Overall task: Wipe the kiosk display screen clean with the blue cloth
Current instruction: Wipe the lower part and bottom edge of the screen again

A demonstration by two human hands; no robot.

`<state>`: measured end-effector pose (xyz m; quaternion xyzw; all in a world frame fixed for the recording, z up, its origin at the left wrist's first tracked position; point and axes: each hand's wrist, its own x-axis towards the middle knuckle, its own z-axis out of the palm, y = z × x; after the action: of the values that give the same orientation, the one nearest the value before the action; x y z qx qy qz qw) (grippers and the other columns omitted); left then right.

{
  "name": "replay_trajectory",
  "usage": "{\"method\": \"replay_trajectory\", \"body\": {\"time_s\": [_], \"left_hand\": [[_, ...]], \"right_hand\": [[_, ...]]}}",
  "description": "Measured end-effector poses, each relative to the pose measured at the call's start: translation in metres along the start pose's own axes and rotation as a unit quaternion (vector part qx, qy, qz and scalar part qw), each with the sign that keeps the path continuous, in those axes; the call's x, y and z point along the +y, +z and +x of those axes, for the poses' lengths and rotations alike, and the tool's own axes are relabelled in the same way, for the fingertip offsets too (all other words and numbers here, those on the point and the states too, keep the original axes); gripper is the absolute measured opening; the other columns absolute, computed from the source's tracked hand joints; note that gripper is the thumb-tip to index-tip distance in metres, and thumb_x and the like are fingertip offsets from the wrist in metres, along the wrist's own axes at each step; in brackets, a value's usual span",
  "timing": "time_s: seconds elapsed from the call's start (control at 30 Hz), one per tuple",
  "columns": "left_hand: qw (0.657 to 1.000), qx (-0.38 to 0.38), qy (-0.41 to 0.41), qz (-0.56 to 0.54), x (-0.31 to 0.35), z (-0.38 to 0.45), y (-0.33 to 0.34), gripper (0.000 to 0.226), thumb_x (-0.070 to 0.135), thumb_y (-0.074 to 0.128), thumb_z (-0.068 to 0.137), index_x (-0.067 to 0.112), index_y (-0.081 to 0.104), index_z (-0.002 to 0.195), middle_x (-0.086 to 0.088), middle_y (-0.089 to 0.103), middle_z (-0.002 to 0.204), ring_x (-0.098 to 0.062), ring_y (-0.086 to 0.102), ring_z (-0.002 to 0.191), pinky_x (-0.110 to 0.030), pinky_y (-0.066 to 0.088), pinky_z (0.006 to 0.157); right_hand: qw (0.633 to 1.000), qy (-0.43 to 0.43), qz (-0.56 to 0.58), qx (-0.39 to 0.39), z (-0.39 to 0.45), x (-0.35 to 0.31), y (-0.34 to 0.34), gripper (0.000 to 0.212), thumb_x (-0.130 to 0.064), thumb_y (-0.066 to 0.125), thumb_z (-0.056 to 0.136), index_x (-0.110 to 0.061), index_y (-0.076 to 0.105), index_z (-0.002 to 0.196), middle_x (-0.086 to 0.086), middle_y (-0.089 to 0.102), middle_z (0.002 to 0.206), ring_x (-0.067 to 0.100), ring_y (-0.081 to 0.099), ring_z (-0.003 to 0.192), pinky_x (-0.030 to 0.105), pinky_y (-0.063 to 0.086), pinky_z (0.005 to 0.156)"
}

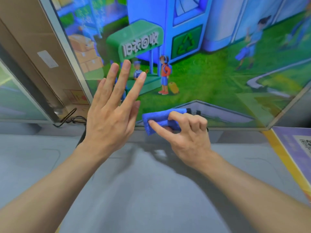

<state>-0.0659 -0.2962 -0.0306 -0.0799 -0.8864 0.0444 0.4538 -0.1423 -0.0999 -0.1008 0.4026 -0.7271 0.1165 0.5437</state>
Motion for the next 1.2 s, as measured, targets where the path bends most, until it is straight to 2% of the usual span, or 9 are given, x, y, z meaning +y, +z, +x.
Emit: {"method": "replay_trajectory", "body": {"time_s": [0.17, 0.27, 0.37, 0.5, 0.6, 0.77, 0.93, 1.07, 1.2], "left_hand": [[1.000, 0.003, -0.010, 0.004, 0.003, 0.000, -0.001, 0.057, 0.013, 0.052, 0.100, 0.014, 0.030, 0.153, -0.017, 0.024, 0.157, -0.037, 0.019, 0.147, -0.050, 0.026, 0.118], [1.000, 0.007, -0.028, -0.001, 0.008, 0.001, -0.001, 0.058, 0.012, 0.053, 0.099, 0.012, 0.030, 0.152, -0.018, 0.025, 0.157, -0.038, 0.019, 0.147, -0.049, 0.024, 0.119], [0.999, 0.015, -0.046, -0.001, 0.015, 0.003, -0.001, 0.058, 0.012, 0.053, 0.098, 0.012, 0.030, 0.152, -0.018, 0.025, 0.157, -0.036, 0.018, 0.147, -0.049, 0.025, 0.119], [0.999, 0.022, -0.038, -0.001, 0.029, 0.007, 0.003, 0.061, 0.014, 0.053, 0.098, 0.016, 0.027, 0.154, -0.013, 0.023, 0.158, -0.032, 0.016, 0.148, -0.049, 0.026, 0.118], [1.000, 0.020, -0.023, -0.008, 0.043, 0.012, 0.009, 0.063, 0.015, 0.054, 0.098, 0.020, 0.026, 0.154, -0.006, 0.017, 0.158, -0.030, 0.017, 0.148, -0.047, 0.027, 0.118], [1.000, -0.001, -0.027, 0.014, 0.054, 0.009, 0.018, 0.062, 0.018, 0.052, 0.098, 0.024, 0.025, 0.154, -0.006, 0.011, 0.159, -0.030, 0.014, 0.149, -0.044, 0.019, 0.120], [0.999, -0.003, -0.024, 0.030, 0.052, 0.009, 0.018, 0.060, 0.019, 0.051, 0.100, 0.023, 0.026, 0.154, -0.007, 0.010, 0.159, -0.032, 0.013, 0.149, -0.044, 0.019, 0.120], [0.999, -0.002, -0.034, 0.037, 0.056, 0.008, 0.020, 0.060, 0.019, 0.051, 0.099, 0.021, 0.027, 0.154, -0.008, 0.009, 0.159, -0.032, 0.010, 0.148, -0.047, 0.019, 0.120], [0.997, 0.029, -0.067, 0.022, 0.069, 0.011, 0.025, 0.054, 0.017, 0.052, 0.099, 0.013, 0.035, 0.150, -0.012, 0.019, 0.156, -0.035, 0.016, 0.147, -0.047, 0.026, 0.118]], "right_hand": [[0.993, -0.106, 0.008, -0.059, -0.030, 0.026, -0.003, 0.038, -0.015, 0.061, 0.095, -0.038, 0.067, 0.124, -0.001, 0.047, 0.121, 0.021, 0.046, 0.100, 0.034, 0.034, 0.086], [0.989, -0.130, -0.015, -0.068, -0.045, 0.052, -0.013, 0.038, -0.018, 0.062, 0.095, -0.040, 0.067, 0.125, -0.001, 0.047, 0.121, 0.020, 0.047, 0.101, 0.033, 0.035, 0.089], [0.992, -0.112, -0.027, -0.046, -0.039, 0.067, -0.023, 0.042, -0.013, 0.055, 0.098, -0.041, 0.066, 0.127, -0.001, 0.047, 0.117, 0.021, 0.045, 0.097, 0.034, 0.034, 0.085], [0.999, -0.022, -0.040, 0.030, -0.007, 0.066, -0.026, 0.046, -0.008, 0.041, 0.102, -0.040, 0.057, 0.129, -0.003, 0.045, 0.113, 0.021, 0.042, 0.092, 0.035, 0.032, 0.080], [0.997, 0.031, -0.041, 0.051, 0.001, 0.055, -0.021, 0.045, -0.008, 0.041, 0.101, -0.041, 0.056, 0.128, -0.004, 0.044, 0.113, 0.021, 0.041, 0.093, 0.037, 0.031, 0.080], [0.999, -0.047, -0.020, 0.007, -0.022, 0.054, -0.015, 0.042, -0.015, 0.062, 0.095, -0.042, 0.064, 0.127, -0.003, 0.045, 0.116, 0.020, 0.042, 0.096, 0.035, 0.032, 0.083], [0.992, -0.112, -0.021, -0.050, -0.053, 0.077, -0.022, 0.040, -0.015, 0.052, 0.098, -0.042, 0.068, 0.122, -0.003, 0.046, 0.118, 0.019, 0.044, 0.101, 0.032, 0.035, 0.087], [0.992, -0.111, -0.045, -0.043, -0.056, 0.098, -0.035, 0.040, -0.016, 0.061, 0.096, -0.042, 0.066, 0.126, -0.002, 0.046, 0.116, 0.020, 0.043, 0.098, 0.033, 0.034, 0.086], [0.998, -0.027, -0.058, 0.023, -0.030, 0.103, -0.040, 0.047, -0.007, 0.047, 0.098, -0.041, 0.056, 0.129, -0.003, 0.044, 0.113, 0.021, 0.042, 0.094, 0.035, 0.032, 0.083]]}}
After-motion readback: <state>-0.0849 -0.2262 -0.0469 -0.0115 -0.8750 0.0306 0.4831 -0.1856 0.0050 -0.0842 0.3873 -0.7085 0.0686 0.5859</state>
